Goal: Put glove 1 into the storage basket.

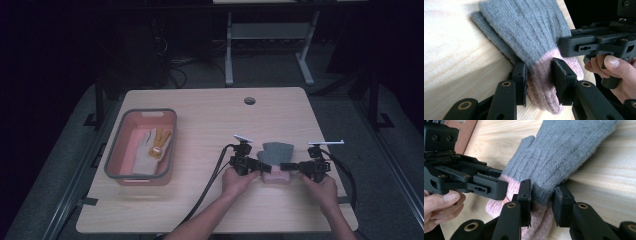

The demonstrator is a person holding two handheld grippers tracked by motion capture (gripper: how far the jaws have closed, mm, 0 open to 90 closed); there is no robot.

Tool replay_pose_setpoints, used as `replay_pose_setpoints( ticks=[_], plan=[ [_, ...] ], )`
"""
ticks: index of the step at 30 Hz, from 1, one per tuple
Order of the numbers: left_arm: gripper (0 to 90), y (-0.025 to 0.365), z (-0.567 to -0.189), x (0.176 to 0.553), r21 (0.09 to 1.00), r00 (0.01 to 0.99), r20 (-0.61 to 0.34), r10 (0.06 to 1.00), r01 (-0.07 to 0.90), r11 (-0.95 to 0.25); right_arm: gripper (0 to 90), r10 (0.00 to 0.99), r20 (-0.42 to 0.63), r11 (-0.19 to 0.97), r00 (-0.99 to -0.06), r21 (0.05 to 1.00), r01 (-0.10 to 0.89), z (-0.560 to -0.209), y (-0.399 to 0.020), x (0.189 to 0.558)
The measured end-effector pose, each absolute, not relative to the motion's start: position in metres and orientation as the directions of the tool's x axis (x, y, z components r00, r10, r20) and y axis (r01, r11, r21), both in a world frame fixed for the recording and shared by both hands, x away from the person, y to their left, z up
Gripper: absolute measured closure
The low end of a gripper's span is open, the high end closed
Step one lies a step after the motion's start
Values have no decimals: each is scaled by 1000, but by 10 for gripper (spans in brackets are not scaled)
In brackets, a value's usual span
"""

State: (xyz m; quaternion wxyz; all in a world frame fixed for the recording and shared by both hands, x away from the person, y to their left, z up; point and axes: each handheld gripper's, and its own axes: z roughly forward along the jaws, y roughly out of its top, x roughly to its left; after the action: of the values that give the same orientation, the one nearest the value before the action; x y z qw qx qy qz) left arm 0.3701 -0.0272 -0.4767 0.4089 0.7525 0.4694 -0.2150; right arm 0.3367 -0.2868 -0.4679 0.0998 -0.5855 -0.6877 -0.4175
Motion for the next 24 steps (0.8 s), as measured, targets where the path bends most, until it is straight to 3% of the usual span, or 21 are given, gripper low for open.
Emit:
replay_pose_setpoints(
  ticks=[24],
  plan=[
    [664,-14,-462,365,457,507,-689,518,858,-233,708,717,615,-17,-330,488,872,-455,-275,331]
  ],
)
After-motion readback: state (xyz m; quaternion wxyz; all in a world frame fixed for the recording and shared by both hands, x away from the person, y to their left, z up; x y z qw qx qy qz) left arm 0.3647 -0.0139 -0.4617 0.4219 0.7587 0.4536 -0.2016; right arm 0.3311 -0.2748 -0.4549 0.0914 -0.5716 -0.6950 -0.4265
